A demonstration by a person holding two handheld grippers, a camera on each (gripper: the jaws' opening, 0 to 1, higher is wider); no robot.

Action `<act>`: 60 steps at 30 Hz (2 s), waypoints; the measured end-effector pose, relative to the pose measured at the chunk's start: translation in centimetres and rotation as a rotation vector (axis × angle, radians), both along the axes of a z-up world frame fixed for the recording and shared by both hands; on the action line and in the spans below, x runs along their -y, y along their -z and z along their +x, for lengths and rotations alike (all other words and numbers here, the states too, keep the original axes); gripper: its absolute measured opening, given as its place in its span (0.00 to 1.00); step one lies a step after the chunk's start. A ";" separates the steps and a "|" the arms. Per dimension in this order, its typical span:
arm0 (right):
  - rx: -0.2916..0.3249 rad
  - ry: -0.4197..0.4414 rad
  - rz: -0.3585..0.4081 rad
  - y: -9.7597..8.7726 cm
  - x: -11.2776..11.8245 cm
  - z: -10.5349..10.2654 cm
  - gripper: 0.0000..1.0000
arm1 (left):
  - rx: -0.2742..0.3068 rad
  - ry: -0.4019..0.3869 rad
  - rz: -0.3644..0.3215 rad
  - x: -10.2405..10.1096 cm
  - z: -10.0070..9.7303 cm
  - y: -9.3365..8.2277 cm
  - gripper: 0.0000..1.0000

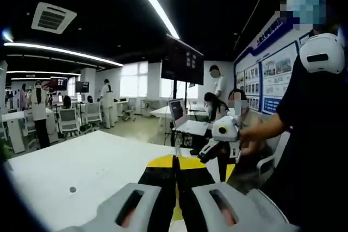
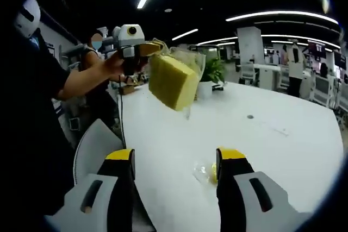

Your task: Compare the silicone blocks by pressing each to a similar depth, holding the contact briefly, and releasing to observe deformation and rebound differences across the visible hardness samples.

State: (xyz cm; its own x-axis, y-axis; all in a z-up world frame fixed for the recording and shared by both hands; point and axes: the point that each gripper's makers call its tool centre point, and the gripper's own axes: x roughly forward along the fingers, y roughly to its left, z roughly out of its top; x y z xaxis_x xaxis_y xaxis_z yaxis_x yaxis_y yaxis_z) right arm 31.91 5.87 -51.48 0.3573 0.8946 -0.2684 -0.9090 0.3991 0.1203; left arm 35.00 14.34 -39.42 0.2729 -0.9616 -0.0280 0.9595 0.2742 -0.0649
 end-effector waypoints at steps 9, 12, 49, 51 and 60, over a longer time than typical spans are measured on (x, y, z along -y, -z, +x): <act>-0.003 -0.064 0.159 -4.2 -2.7 2.0 0.51 | 0.021 0.058 -0.028 1.5 -0.9 -1.2 0.00; -0.013 -0.083 0.191 -5.0 -3.8 2.4 0.52 | 0.035 0.075 -0.033 1.9 -1.1 -1.5 0.00; -0.068 -0.231 0.213 -7.1 -9.5 2.0 0.10 | 0.077 0.000 -0.042 0.3 -0.6 -2.3 0.00; -0.058 -0.231 0.214 -7.1 -9.5 2.1 0.09 | 0.079 -0.001 -0.039 0.2 -0.7 -2.3 0.00; -0.015 -0.230 0.199 -7.2 -9.7 2.3 0.08 | 0.084 -0.010 -0.032 0.0 -0.7 -2.3 0.00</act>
